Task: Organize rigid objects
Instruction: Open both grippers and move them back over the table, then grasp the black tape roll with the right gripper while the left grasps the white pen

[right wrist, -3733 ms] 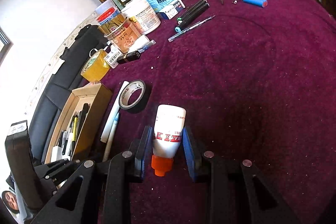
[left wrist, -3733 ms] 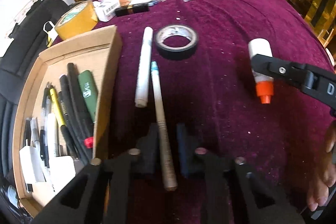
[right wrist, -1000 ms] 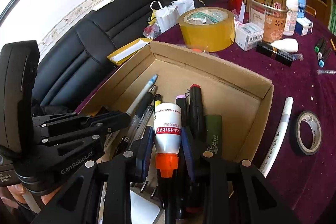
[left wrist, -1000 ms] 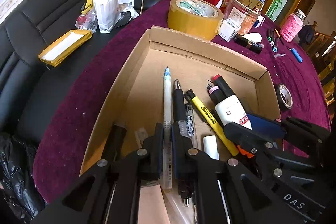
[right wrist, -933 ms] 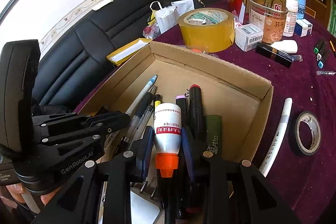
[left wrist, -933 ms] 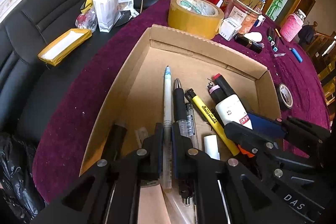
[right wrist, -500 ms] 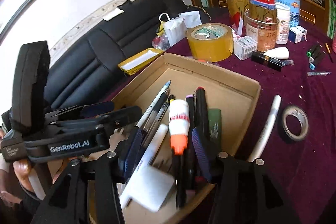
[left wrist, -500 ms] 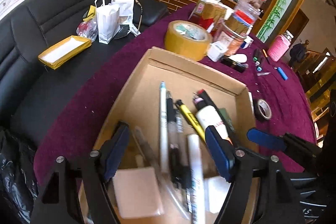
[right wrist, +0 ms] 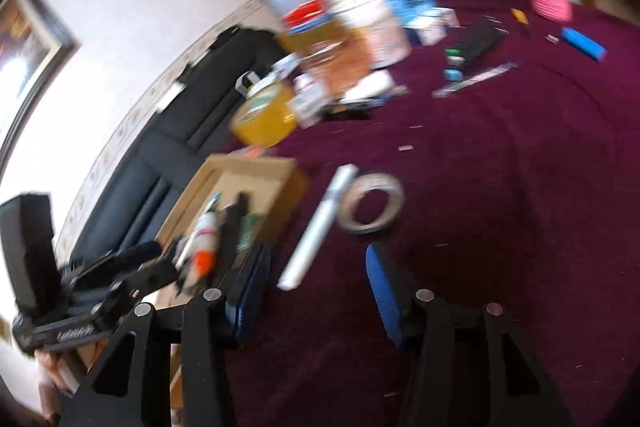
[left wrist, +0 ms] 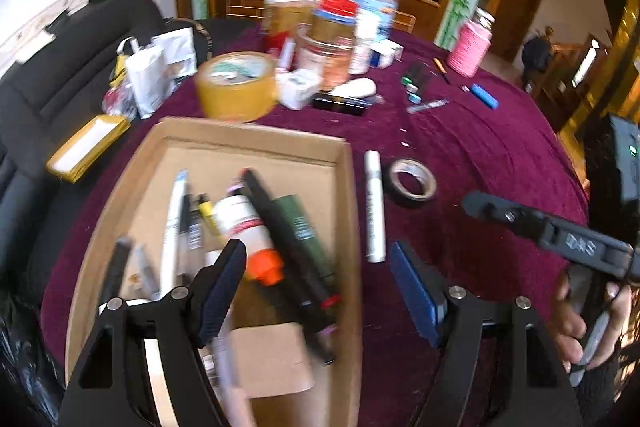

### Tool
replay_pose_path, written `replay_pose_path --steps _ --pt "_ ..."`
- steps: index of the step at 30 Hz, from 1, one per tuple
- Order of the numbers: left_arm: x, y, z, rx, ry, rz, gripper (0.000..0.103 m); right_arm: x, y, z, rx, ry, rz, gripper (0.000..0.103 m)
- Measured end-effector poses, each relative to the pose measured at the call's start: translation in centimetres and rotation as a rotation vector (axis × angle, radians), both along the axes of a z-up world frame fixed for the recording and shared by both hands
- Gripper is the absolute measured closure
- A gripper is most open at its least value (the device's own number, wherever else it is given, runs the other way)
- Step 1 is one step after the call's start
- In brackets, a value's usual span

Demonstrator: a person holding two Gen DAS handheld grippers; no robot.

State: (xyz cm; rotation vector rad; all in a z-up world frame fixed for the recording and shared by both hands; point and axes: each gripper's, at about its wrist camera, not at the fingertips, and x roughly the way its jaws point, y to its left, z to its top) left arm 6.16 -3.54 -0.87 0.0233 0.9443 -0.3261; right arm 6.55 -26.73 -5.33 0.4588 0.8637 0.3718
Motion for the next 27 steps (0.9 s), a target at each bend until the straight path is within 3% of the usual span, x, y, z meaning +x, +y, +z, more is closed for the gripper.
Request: replay_pose_path --steps 5,9,11,12,19,22,24,27 --pt "1.1 -5.9 -1.2 0.073 0.038 -0.135 0.032 0.9 -3.0 -2.1 0.047 0.064 -0.102 0.053" --pt "2.9 -9.1 -2.9 0.139 0.066 -0.196 0.051 0.6 -3.6 -2.2 0.049 0.076 -0.133 0.053" --pt "4.0 -9.8 -4.1 0.16 0.111 -0.194 0.056 0.4 -3.5 -1.9 0.035 0.068 -0.137 0.053" --pt "4.6 -10.1 -4.7 0.183 0.133 -0.182 0.064 0.3 -3.4 -1.8 0.027 0.064 -0.137 0.053" --pt "6.1 -11.0 -7.1 0.263 0.182 -0.152 0.067 0.0 -2.9 -1.3 -0.006 0.04 -0.137 0.053" --pt "6.3 -10.8 -7.2 0.251 0.175 -0.135 0.072 0.0 -2.6 -1.3 -0.016 0.037 -0.134 0.053" --pt "6.1 -10.8 -7.3 0.23 0.176 -0.144 0.085 0.1 -2.6 -1.4 -0.018 0.042 -0.133 0.053" --pt "5.7 -10.5 -7.2 0.225 0.176 -0.142 0.09 0.2 -2.7 -1.5 -0.019 0.047 -0.133 0.053"
